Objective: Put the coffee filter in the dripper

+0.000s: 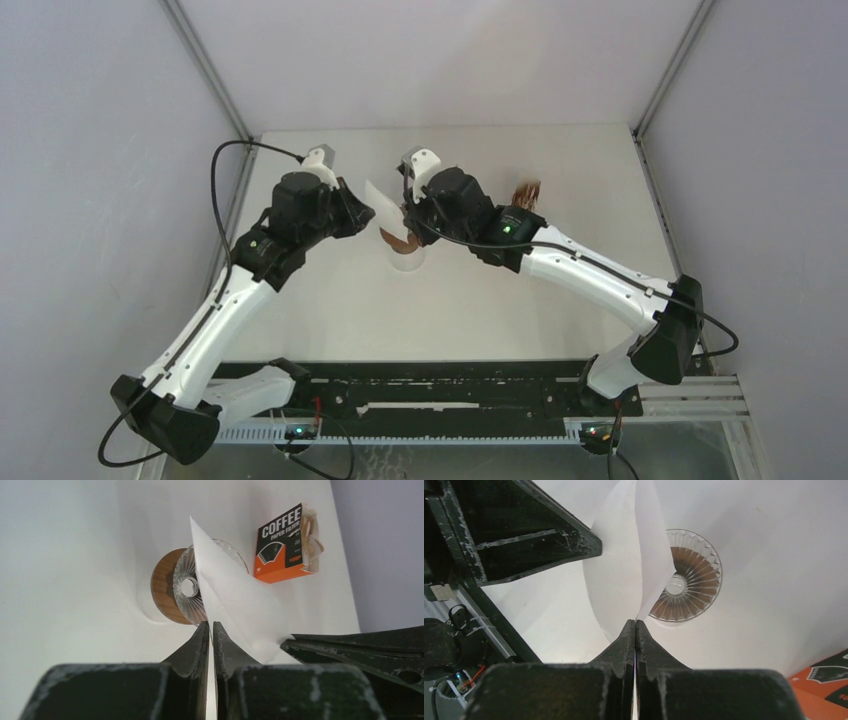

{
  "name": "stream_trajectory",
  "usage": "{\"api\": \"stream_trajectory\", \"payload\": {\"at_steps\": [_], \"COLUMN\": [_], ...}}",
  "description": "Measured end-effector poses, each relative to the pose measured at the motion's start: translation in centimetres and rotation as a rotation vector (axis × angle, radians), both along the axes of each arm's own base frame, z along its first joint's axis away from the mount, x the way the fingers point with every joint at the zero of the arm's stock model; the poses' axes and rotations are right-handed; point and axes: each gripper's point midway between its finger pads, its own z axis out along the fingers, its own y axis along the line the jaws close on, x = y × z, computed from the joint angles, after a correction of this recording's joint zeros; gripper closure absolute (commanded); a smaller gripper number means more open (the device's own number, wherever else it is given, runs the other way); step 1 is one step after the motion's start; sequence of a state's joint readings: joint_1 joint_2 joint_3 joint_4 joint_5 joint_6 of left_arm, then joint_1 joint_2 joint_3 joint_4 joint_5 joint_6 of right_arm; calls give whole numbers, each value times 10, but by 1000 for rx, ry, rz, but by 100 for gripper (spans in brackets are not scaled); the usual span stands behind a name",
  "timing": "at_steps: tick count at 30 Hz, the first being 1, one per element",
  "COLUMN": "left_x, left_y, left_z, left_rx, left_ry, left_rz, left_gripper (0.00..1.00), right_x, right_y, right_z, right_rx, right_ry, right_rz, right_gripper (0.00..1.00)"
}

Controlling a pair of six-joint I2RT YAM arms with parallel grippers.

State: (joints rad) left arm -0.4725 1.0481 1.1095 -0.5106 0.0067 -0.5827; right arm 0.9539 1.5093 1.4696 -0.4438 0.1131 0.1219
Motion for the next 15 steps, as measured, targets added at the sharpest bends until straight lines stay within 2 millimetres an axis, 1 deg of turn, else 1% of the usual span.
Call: {"api": "stream_trajectory", "payload": {"at_steps": [6,10,15], "left_x": [2,2,-3], "left_y": [1,1,-12], "left_z": [-8,-13,-11], "left_rx": [64,87,93], "left_ry": [41,64,68], "left_rz": [-15,-22,-61], "left_gripper": [100,100,100], "right_x": [8,14,22], "right_y": [-6,-3,0], "right_z": [1,0,-10], "right_rx": [-17,-21,-52], "right_ry": [3,1,5], "right_rz": [-43,-60,-87], "right_gripper": [100,100,91]}}
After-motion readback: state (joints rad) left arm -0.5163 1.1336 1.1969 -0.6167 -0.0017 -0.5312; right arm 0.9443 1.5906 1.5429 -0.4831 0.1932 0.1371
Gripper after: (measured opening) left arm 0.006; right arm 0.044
